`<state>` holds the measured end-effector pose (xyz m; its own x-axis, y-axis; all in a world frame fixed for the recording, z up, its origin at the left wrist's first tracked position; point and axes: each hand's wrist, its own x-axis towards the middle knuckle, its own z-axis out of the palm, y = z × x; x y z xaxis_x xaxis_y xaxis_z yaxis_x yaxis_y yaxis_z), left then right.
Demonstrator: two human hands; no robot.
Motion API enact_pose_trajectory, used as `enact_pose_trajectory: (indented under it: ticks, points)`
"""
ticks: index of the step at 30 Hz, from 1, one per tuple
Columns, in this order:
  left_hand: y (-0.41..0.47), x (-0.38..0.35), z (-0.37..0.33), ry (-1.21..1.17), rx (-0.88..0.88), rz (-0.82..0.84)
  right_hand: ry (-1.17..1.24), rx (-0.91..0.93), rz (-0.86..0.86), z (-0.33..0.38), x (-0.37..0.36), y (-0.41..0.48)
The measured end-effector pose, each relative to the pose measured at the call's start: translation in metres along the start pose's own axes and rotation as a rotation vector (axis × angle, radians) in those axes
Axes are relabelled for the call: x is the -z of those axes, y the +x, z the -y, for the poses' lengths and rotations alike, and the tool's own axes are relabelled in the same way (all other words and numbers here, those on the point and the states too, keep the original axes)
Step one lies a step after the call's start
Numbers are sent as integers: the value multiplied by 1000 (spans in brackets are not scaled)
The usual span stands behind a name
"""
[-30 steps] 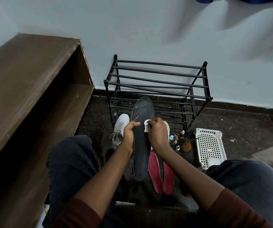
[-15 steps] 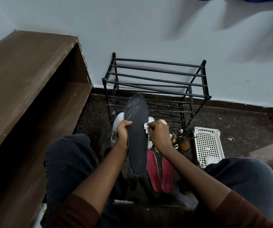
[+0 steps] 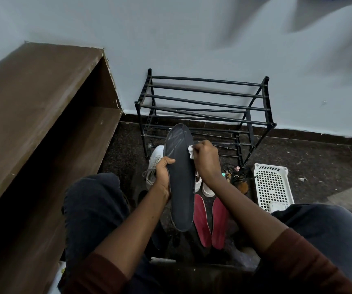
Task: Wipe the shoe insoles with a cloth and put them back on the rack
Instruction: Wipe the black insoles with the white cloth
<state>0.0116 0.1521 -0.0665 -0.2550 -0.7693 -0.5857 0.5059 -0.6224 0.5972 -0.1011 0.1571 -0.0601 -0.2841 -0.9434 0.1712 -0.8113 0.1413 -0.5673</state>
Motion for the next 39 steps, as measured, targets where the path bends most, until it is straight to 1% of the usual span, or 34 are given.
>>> enact_pose_trajectory:
  ticks: [3,5,10,14,15,17,20,21,22,24,26,28,30,33,35,37,39]
  points:
    - [0,1,-1,-4,2,-13,31,-4,27,0,5,10]
    - [3,0,-2,-22,-28,-11,49,-15,63,1,8,9]
    - [12,-3,-10,-104,-126,-17,67,-43,146,5,7,-17]
    - [21,0,-13,-151,-183,-77,108,-84,217,11,5,-36]
    - [24,2,-13,-153,-188,-84,87,-92,254,14,6,-39]
    - [29,7,-13,-140,-190,-91,22,-98,379,19,10,-41]
    - [41,16,-11,-70,-164,-109,38,-126,565,22,23,-29]
    - [43,19,-12,-64,-149,-101,68,-135,569,23,30,-24]
    - [45,20,-13,-63,-134,-88,109,-148,527,24,36,-18]
    - [42,19,-15,-90,-95,5,160,-165,346,24,44,-5]
    - [32,14,-17,-146,-46,164,115,-107,189,27,42,4]
    - [23,8,-16,-163,-7,301,6,15,145,27,30,10]
    - [20,4,-15,-175,27,376,-61,99,152,25,17,11]
    - [29,9,-18,-132,21,301,-112,200,193,25,4,1]
    - [34,11,-22,-76,15,282,-75,283,233,27,-1,-11]
    - [41,18,-21,-14,-15,223,-25,351,259,30,-3,-27]
    - [45,21,-17,-8,-20,203,31,398,261,30,-5,-39]
